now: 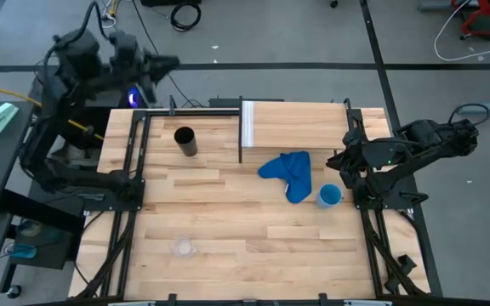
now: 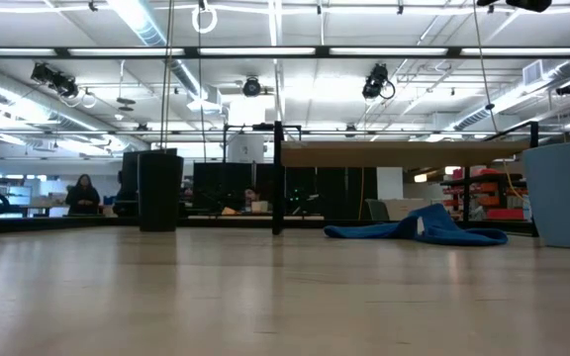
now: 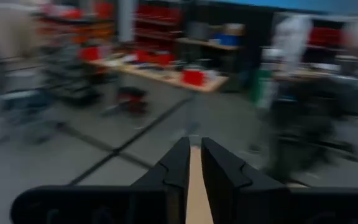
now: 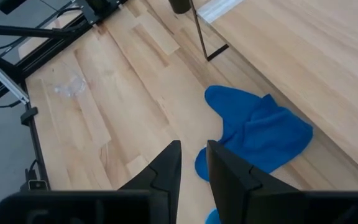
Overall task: Stack small to large cups/mugs on shelf
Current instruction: Move the black plastic cup to the top center of the table
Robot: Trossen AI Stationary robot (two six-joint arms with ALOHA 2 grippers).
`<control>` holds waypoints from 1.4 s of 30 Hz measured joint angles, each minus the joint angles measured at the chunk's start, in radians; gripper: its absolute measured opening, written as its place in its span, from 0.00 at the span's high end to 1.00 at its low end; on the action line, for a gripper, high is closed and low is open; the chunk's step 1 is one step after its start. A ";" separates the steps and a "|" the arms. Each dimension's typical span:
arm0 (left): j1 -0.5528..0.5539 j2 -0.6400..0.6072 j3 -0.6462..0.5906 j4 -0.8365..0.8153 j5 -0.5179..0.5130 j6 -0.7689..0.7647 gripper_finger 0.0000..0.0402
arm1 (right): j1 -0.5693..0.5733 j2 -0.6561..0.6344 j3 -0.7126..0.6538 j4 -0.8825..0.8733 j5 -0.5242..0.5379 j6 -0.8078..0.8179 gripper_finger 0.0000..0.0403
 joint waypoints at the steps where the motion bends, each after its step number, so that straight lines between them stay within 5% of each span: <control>1: 0.048 0.010 0.000 -0.004 -0.011 0.000 0.88 | 0.000 0.000 0.000 0.000 0.000 0.003 0.79; 7: 0.296 0.054 0.000 -0.095 -0.110 0.000 0.87 | 0.000 0.000 0.000 0.000 -0.002 0.029 0.79; 15: 0.493 0.120 0.000 -0.449 -0.187 0.043 0.87 | 0.000 0.000 0.000 0.000 -0.004 0.030 0.79; 25: 0.464 0.262 0.000 -0.702 -0.179 -0.023 0.85 | 0.000 0.000 0.000 0.000 -0.004 0.031 0.79; 34: 0.279 0.363 -0.008 -0.797 -0.170 -0.053 0.84 | 0.000 0.000 0.000 -0.001 -0.004 0.031 0.79; 42: 0.124 0.368 -0.171 -0.799 -0.212 -0.055 0.83 | 0.000 0.000 0.000 -0.001 -0.004 0.031 0.79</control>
